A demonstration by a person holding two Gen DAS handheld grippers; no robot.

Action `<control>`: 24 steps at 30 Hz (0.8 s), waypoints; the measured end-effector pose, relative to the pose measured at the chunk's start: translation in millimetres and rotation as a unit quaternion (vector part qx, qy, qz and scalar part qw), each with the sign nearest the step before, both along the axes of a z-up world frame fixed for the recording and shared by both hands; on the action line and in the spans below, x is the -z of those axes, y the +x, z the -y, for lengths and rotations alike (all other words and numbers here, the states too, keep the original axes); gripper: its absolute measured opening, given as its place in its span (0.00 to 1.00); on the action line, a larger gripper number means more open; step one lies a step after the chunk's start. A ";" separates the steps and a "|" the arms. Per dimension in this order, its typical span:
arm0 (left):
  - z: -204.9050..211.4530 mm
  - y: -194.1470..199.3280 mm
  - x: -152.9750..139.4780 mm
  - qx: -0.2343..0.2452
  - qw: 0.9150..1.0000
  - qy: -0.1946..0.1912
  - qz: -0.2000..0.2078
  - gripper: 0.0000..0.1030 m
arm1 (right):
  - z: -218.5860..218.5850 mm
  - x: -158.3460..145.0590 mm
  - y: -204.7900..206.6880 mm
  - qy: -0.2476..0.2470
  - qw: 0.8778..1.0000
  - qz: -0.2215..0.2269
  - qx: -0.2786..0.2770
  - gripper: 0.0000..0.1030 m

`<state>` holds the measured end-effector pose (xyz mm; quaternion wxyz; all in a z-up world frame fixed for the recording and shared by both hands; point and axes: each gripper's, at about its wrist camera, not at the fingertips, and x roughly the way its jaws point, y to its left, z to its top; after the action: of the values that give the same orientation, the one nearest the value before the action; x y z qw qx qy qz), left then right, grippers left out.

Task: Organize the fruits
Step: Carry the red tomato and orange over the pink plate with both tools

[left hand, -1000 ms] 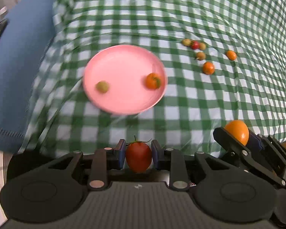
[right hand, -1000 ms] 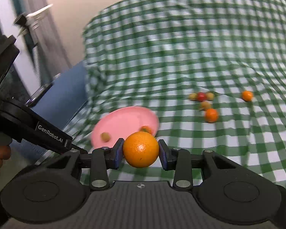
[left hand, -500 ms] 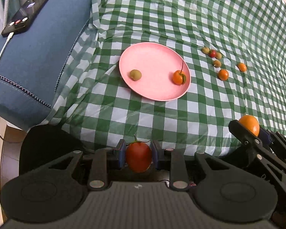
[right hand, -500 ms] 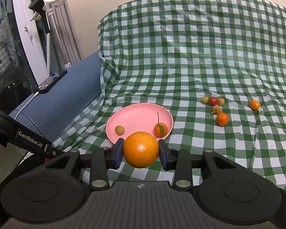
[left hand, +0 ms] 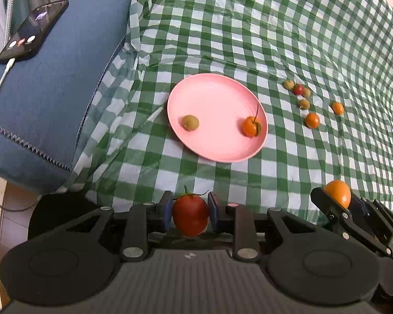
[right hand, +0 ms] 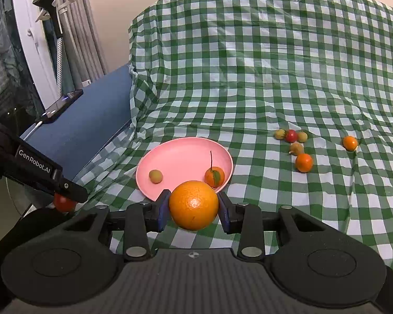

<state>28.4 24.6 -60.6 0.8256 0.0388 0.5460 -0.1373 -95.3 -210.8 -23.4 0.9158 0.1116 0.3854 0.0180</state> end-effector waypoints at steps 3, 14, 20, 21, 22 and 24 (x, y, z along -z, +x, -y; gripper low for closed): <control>5.0 13.7 0.5 -0.002 1.000 0.001 0.005 0.31 | 1.4 4.5 11.7 0.008 1.000 -0.004 0.004 0.38; 35.8 81.1 26.7 -0.003 1.000 0.012 0.006 0.31 | -5.0 34.7 70.3 -0.004 1.000 -0.013 -0.017 0.38; 54.0 118.0 56.2 0.004 1.000 0.031 -0.004 0.31 | -6.9 63.4 101.2 -0.009 0.999 -0.032 -0.018 0.38; 57.5 123.1 61.4 0.007 0.999 0.030 -0.008 0.31 | -7.6 68.3 105.7 -0.010 0.999 -0.036 -0.021 0.38; 59.8 126.9 65.8 0.009 0.999 0.032 -0.010 0.31 | -8.2 72.8 109.8 -0.012 0.999 -0.039 -0.022 0.38; 65.9 133.9 74.8 0.013 0.999 0.037 -0.011 0.31 | -9.0 82.0 117.5 -0.014 0.998 -0.046 -0.027 0.38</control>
<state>162.3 -41.3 -135.4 0.8158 0.0753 0.5589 -0.1283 22.3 -201.8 -105.4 0.8977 0.0887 0.4303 0.0322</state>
